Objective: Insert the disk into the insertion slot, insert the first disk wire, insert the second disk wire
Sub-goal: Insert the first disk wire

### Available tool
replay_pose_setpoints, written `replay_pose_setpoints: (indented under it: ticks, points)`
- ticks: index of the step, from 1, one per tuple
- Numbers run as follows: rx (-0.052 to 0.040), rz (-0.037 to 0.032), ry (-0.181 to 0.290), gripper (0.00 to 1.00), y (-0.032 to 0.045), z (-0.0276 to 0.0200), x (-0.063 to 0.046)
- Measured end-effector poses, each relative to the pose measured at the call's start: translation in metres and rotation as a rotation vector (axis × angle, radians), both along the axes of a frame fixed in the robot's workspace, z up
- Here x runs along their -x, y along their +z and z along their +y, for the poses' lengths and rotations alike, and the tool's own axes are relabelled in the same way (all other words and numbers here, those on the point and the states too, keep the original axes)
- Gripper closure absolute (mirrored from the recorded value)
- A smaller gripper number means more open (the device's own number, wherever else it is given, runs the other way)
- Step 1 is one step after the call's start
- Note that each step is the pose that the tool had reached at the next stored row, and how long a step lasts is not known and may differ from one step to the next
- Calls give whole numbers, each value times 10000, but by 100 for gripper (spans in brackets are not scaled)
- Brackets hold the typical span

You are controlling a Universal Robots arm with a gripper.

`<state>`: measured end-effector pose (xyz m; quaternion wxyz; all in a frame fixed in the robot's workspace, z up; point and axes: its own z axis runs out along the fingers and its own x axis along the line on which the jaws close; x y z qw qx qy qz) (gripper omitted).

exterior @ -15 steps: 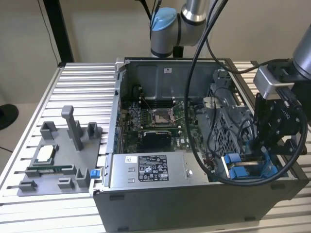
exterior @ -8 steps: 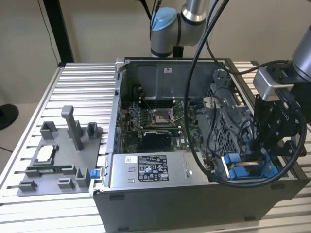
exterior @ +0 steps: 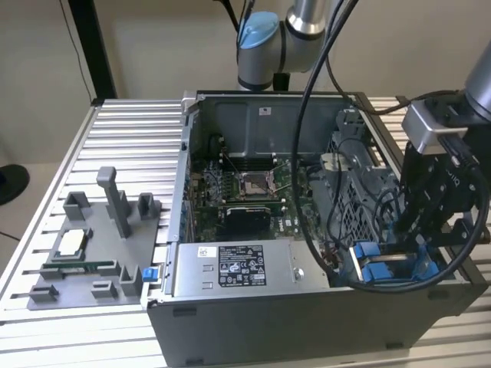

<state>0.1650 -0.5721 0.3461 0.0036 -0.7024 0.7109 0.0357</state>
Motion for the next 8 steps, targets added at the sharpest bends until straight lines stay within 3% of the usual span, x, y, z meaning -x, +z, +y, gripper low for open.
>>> replay_pose_setpoints:
  ticks: [8]
  points:
    - [7,14,0,0,332,0,0]
